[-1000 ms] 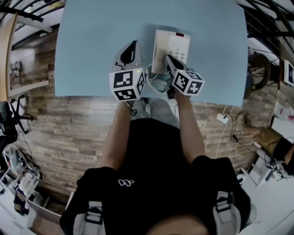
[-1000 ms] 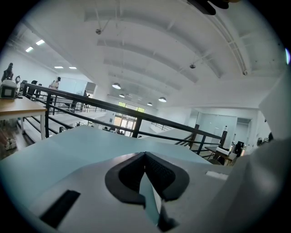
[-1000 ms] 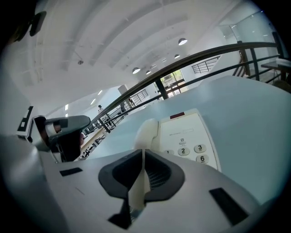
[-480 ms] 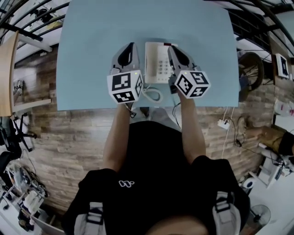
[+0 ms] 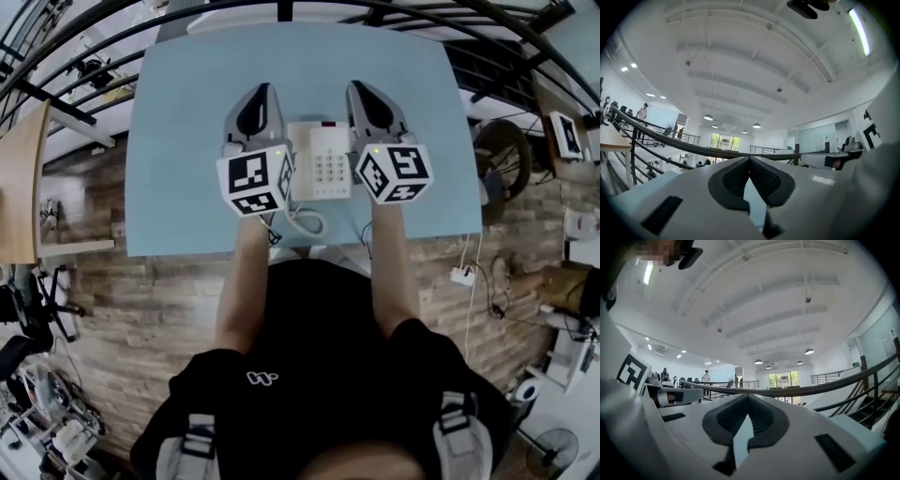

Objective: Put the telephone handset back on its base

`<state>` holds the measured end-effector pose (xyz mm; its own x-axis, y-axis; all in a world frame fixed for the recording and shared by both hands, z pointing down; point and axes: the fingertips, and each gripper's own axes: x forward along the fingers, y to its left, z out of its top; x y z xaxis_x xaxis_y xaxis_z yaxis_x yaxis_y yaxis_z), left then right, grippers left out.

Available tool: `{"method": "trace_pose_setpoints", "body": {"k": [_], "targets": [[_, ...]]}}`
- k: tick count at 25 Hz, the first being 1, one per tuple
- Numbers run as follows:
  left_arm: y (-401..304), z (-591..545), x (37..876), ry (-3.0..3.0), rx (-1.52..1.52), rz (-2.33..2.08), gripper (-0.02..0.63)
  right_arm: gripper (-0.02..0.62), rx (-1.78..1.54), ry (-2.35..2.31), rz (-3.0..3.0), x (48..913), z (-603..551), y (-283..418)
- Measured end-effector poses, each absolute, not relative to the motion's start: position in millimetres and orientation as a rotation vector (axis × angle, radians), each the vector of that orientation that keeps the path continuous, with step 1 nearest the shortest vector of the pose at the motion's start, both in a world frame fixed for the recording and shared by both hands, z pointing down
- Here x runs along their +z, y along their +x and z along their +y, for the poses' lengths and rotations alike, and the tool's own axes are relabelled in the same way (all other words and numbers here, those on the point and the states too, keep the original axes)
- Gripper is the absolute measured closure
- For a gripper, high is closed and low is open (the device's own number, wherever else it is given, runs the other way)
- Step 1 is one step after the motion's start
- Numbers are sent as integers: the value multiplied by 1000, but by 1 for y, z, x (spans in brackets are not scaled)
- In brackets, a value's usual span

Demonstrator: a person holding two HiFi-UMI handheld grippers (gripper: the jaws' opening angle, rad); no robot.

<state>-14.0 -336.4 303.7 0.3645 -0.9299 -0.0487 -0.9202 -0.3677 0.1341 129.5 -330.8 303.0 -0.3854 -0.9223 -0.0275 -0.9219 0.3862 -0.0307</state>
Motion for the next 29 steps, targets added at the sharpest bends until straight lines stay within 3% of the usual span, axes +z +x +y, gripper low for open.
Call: {"method": "trace_pose_setpoints", "body": {"k": [29], "targets": [[12, -335, 308, 2546, -218, -1677, 606, 601, 113, -1729, 2636, 306, -330, 144]]}}
